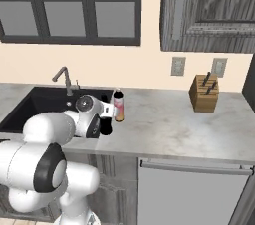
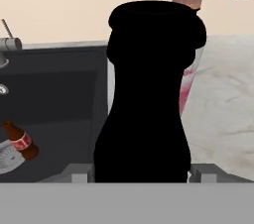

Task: Place the large bottle from the dining counter next to the other large bottle outside the sink, and place the small bottle from the dining counter next to the other small bottle inside the sink.

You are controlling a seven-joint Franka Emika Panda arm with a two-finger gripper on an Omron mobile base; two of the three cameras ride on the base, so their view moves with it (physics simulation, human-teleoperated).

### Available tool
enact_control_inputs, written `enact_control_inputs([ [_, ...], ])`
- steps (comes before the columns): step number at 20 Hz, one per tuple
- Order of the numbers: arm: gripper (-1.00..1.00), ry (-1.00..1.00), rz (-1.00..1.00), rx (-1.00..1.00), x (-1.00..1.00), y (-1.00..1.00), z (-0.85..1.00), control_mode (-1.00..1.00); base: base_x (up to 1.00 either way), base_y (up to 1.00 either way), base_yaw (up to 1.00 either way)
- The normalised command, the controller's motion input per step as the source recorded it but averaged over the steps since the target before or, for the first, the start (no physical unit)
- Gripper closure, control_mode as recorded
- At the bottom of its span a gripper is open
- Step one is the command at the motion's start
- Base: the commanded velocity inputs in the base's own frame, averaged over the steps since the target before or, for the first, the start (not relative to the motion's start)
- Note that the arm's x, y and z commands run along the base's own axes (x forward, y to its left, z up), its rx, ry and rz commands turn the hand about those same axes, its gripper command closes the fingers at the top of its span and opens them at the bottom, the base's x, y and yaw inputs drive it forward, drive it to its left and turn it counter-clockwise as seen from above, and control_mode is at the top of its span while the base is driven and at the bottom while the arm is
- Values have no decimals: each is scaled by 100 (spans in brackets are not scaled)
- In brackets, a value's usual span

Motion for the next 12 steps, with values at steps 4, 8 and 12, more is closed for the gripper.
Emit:
enact_control_inputs([
  [4,100,0,3,0,2,0,-32,-100,0,0,0],
  [8,100,0,4,-2,0,0,-26,-100,0,0,0],
  [12,100,0,3,-3,0,0,-31,-100,0,0,0],
])
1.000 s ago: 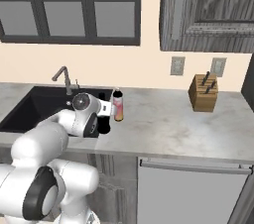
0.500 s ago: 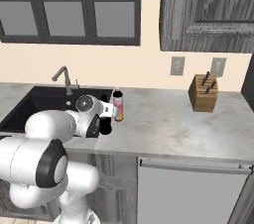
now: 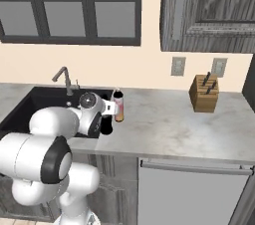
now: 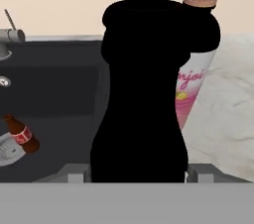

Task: Place the large bottle from the dining counter next to the other large bottle outside the sink, and place the small bottle from the dining counter next to the other small bottle inside the sink.

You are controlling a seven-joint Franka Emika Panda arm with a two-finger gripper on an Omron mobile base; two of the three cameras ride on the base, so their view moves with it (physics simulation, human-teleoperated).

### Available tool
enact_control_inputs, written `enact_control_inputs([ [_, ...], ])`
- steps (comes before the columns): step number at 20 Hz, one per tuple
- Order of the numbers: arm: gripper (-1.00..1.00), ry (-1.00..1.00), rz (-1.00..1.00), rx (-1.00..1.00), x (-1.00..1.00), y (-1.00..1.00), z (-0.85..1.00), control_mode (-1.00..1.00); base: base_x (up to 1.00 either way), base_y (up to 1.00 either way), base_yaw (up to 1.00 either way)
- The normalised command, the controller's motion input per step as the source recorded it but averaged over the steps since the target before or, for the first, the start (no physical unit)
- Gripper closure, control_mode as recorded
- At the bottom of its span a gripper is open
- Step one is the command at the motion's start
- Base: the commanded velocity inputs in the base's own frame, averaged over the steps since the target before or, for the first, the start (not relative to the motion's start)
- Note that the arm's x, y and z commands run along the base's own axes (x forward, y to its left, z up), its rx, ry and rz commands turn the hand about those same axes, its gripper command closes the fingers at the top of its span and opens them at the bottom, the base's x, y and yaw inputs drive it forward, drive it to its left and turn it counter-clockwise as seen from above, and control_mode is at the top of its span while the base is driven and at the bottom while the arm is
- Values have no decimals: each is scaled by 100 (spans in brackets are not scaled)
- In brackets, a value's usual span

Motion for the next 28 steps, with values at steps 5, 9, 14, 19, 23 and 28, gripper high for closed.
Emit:
enact_control_inputs([
  [5,100,0,3,-4,0,0,-38,-100,0,0,0],
  [9,100,0,2,-5,-6,0,-37,-100,0,0,0],
  [14,100,-5,1,-6,-21,0,-33,-100,0,0,0],
  [19,100,-8,0,-5,-26,0,-26,-100,0,0,0],
  [23,100,-4,0,0,-12,0,-20,-100,0,0,0],
  [28,-100,-1,0,0,-2,0,-23,-100,0,0,0],
])
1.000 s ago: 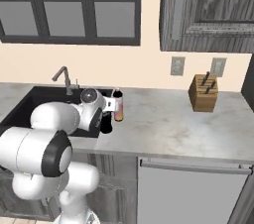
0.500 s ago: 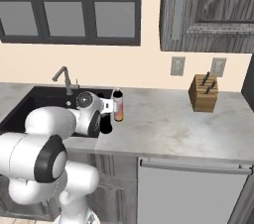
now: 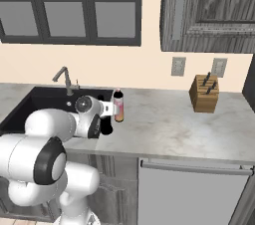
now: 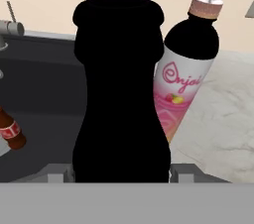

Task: Place the large bottle from the dining counter next to the other large bottle outside the sink, and place the small bottle from the dining counter next to the other small bottle inside the sink.

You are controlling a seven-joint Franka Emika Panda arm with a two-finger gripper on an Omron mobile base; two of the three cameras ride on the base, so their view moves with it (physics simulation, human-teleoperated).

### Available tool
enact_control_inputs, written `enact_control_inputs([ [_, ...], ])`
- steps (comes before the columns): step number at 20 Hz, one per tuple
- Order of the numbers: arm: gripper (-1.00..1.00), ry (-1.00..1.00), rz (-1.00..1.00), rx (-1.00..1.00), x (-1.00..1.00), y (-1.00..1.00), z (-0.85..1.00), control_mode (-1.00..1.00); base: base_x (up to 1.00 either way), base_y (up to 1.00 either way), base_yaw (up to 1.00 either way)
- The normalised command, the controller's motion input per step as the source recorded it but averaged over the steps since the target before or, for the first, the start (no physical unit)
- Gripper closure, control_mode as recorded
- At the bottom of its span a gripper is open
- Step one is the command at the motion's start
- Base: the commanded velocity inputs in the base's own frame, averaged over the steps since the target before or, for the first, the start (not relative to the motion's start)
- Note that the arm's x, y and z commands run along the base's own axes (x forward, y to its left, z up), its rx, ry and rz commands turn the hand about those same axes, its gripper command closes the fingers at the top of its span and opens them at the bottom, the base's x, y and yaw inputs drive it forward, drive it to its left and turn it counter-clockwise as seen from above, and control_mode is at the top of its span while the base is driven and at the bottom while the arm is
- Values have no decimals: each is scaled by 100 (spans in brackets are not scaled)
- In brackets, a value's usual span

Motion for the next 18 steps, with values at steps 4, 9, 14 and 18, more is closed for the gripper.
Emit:
enact_control_inputs([
  [4,-100,-5,0,0,-24,0,-18,-100,0,0,0],
  [9,-100,-15,0,-4,-65,-4,-3,-100,0,0,0],
  [14,-100,-16,0,-2,-57,-8,0,-100,0,0,0],
  [18,-100,-12,0,0,-41,-6,0,-100,0,0,0],
])
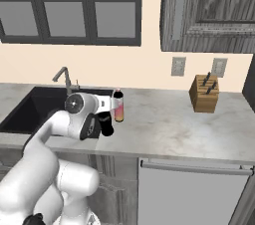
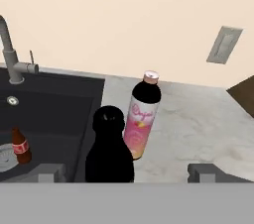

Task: Place the large bottle from the dining counter next to the other large bottle outside the sink, and place the small bottle from the dining counter next to the other small bottle inside the sink.

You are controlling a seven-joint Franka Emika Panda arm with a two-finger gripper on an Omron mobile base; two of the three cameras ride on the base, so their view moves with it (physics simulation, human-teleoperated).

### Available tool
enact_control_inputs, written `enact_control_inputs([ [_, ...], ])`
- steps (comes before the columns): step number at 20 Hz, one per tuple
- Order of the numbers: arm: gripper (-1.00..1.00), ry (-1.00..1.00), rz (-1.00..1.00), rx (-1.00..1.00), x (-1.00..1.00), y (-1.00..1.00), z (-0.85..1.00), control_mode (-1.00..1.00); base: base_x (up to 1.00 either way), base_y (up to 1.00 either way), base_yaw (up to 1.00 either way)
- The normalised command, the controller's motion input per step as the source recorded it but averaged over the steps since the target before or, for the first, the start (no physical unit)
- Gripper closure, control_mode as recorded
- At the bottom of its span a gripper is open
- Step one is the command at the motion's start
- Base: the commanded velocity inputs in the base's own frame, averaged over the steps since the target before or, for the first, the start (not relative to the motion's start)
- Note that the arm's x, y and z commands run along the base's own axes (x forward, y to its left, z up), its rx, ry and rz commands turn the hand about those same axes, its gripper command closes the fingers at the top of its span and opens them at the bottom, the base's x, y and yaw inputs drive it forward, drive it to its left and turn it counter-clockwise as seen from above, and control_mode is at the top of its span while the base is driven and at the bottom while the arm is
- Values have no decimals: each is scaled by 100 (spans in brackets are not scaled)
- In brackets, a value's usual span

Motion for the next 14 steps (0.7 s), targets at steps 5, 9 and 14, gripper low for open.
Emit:
enact_control_inputs([
  [5,-100,-13,1,0,-43,0,23,-100,0,0,0],
  [9,-100,-2,0,0,-11,11,31,-100,0,0,0],
  [14,-100,0,0,0,-5,13,18,-100,0,0,0],
])
